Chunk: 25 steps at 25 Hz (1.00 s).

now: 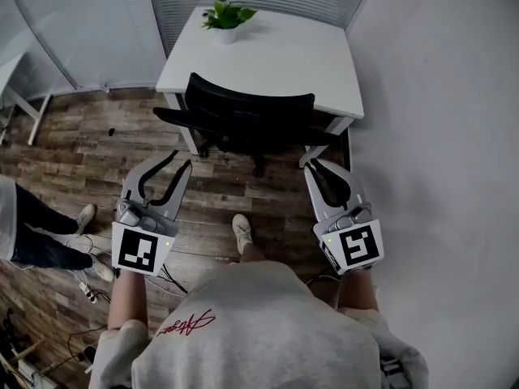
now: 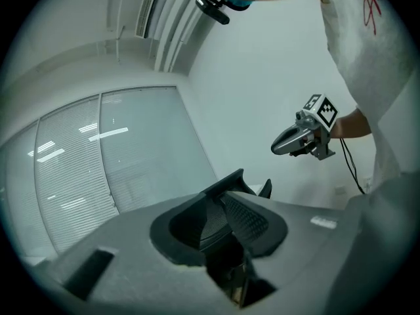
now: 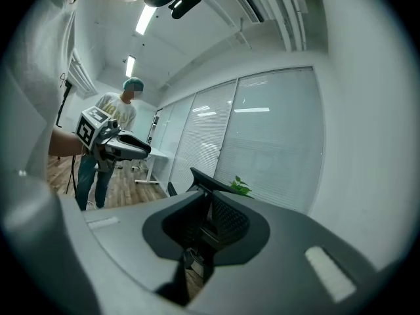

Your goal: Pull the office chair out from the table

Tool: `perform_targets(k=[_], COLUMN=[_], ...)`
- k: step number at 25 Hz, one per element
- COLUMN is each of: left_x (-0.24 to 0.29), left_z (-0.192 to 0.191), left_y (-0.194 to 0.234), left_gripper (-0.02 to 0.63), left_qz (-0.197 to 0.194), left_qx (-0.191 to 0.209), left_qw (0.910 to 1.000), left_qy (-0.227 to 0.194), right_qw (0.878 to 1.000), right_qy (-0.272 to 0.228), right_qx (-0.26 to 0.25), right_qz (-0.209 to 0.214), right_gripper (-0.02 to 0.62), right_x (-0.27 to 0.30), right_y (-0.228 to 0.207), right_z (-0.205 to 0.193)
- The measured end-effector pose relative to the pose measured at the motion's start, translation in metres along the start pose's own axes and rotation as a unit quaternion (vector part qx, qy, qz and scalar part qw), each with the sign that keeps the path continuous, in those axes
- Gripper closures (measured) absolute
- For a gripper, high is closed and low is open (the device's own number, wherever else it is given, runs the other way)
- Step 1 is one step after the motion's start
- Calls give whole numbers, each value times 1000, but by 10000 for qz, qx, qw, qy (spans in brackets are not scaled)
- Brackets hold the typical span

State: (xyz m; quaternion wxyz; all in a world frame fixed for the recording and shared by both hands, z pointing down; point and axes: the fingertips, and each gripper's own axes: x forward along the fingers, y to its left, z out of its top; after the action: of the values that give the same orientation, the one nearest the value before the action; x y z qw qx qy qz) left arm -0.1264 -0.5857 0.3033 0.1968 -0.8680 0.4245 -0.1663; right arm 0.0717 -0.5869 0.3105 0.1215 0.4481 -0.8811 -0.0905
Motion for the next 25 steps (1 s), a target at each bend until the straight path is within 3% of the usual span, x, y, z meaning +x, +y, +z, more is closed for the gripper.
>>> perform_targets(k=[8,13,21,25], left_x=[37,56,74,83], left_z=[-25,-49,-87,-104], left_y=[11,14,8,6], left_gripper=[480,459,428,422], left_qz=[-274,-467,-793,-934], left_qx=[-72,-144,165,479], left_qw=[9996,9981,9932,9889], left_qy=[94,368,840,1054], right_qw=[9978,9950,9865,9753], right_qy=[175,455,902,1178], right_qx=[-484,-643,-1067,-1593], right_qz=[420,607,851,980], right_gripper=[504,472,459,448], right_x=[32,46,70,85], right_y=[-10,-12,-7,-7], right_z=[-16,-30,-59,-72])
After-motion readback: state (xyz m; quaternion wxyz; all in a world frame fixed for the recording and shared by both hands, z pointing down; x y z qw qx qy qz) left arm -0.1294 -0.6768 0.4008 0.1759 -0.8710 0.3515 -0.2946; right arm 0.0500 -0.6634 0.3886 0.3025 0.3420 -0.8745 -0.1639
